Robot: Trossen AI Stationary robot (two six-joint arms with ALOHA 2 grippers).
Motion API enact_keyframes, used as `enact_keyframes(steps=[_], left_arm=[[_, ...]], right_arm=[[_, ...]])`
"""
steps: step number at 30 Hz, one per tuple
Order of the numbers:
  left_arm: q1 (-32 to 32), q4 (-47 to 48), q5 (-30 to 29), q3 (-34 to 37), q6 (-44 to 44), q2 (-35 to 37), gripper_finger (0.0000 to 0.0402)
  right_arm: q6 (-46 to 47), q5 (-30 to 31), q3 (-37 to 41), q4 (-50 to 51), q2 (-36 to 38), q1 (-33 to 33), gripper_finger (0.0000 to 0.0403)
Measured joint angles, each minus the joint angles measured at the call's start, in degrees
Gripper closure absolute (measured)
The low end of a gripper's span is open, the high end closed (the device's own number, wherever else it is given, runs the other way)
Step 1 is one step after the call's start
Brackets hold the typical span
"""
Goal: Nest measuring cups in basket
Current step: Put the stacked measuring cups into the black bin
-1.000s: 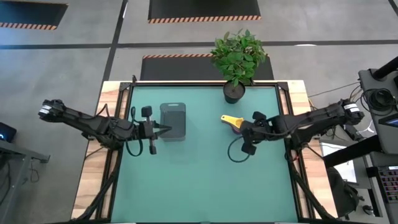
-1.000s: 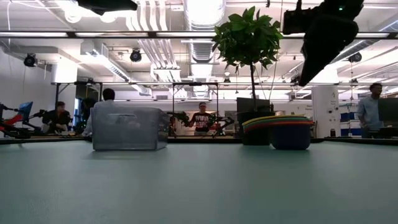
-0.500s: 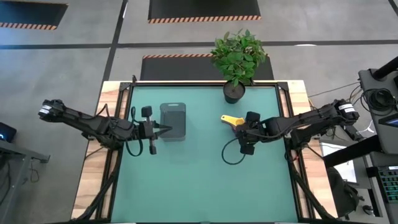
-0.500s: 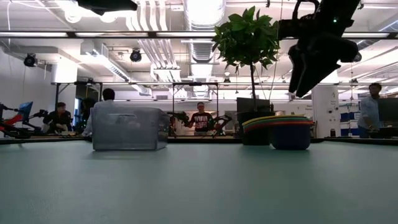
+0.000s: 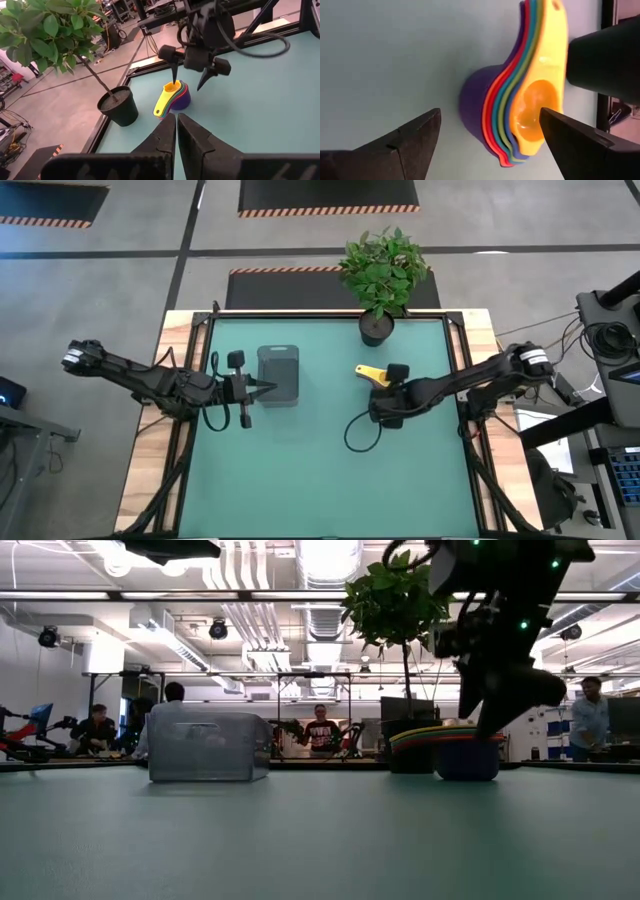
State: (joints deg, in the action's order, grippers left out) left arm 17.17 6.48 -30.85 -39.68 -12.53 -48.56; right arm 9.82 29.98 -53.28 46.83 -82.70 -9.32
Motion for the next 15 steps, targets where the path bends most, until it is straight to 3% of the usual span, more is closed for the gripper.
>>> enact_keyframes(steps=[15], left_arm=[[0.0, 0.0, 0.0, 0.0, -0.2, 0.0, 0.0402]], right_arm=[[0.5, 3.2, 0.0, -1.1, -7.2, 1.1, 0.0081]])
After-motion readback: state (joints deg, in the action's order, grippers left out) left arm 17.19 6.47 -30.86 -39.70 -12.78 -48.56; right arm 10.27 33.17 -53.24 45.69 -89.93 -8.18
